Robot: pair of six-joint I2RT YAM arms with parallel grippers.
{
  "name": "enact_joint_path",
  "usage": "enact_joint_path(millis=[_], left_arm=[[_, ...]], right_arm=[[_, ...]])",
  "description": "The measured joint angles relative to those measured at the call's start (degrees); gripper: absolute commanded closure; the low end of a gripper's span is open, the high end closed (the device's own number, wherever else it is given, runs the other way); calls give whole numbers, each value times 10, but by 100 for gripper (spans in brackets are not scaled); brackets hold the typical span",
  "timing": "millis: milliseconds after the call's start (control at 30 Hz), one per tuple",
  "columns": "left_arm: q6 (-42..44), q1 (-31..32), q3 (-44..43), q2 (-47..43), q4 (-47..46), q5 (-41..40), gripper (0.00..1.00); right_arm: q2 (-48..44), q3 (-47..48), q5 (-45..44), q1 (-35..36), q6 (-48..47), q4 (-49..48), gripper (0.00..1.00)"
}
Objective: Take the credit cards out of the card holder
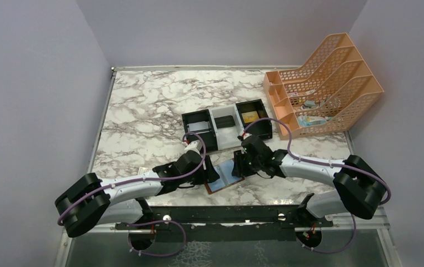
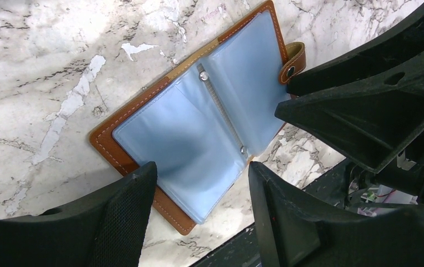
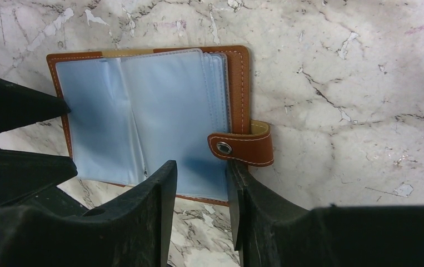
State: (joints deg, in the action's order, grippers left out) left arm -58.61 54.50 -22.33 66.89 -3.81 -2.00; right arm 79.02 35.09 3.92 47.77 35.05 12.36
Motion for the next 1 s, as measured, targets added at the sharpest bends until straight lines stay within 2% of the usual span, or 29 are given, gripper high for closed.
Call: enact_joint_path(millis=[267, 400, 633, 1000], left_arm=[[0, 0, 4, -23, 30, -2, 34], [2, 0, 6, -37, 46, -2, 36], [15, 0, 3, 0, 24, 7, 59], [37, 0, -14, 52, -2, 13, 88]], right_arm=[[-9, -9, 0, 0, 1, -1, 61], [-9, -10, 1, 0, 2, -3, 66], [-7, -28, 33, -2, 18, -42, 76], [8, -57, 99, -3, 78, -120, 75]])
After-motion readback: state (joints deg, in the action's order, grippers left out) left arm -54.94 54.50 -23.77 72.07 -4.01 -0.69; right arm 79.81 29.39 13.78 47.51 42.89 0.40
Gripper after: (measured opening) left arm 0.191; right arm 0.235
